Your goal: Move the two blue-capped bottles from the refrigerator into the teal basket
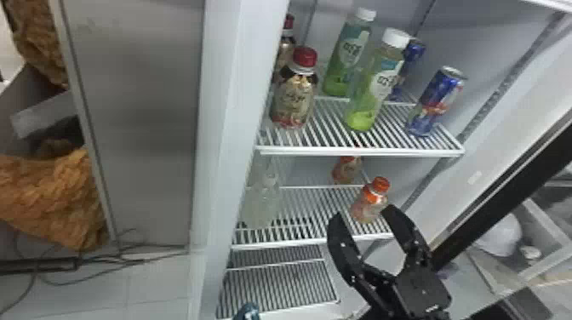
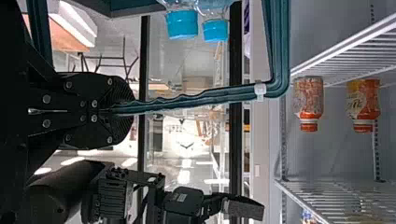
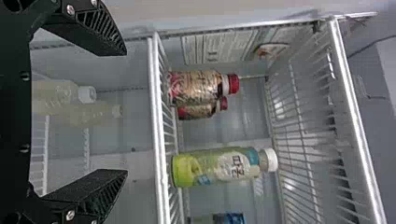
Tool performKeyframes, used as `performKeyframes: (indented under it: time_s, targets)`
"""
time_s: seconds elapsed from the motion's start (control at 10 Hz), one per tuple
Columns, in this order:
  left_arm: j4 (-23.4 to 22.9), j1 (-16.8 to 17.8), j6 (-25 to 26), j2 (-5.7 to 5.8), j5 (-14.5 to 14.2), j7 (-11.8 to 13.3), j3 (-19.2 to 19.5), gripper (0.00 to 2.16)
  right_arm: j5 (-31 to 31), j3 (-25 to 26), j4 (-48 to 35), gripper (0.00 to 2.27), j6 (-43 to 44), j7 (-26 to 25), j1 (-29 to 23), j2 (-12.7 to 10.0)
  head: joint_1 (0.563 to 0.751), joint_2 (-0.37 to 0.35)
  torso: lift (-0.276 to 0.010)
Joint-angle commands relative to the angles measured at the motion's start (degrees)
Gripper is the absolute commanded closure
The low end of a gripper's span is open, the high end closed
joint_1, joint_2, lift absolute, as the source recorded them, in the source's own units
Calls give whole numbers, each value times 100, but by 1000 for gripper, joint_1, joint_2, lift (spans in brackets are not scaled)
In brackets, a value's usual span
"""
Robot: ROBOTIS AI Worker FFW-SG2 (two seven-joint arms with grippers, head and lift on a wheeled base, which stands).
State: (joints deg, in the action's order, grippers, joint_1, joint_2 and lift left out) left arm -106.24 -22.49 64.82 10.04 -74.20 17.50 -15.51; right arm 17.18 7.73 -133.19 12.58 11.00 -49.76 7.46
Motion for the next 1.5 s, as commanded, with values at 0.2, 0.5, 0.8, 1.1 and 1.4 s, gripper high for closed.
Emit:
performKeyframes:
  time_s: [0.2,0.5,0.8,1.1,1.4]
  targets:
    - [0,27,0,33,-7,-1,-48,1136,-162,-131,965,108,683,-178,476,1,695,-350,-141]
    - [0,27,0,24,-7,-1,-40,1136,-276,-158,1092,108,753,-178,532,10,695,-350,-141]
    - [0,41,0,24,-7,-1,-40,1136,-294,-175,1106,108,753,-178,546,10,695,-350,-141]
    - [0,55,0,24,-7,-1,-48,1136,-294,-175,1106,107,753,-178,546,10,695,-350,-141]
    - [0,55,0,33,-7,-10,-48,1136,-294,-184,1106,108,725,-186,546,10,695,-350,-141]
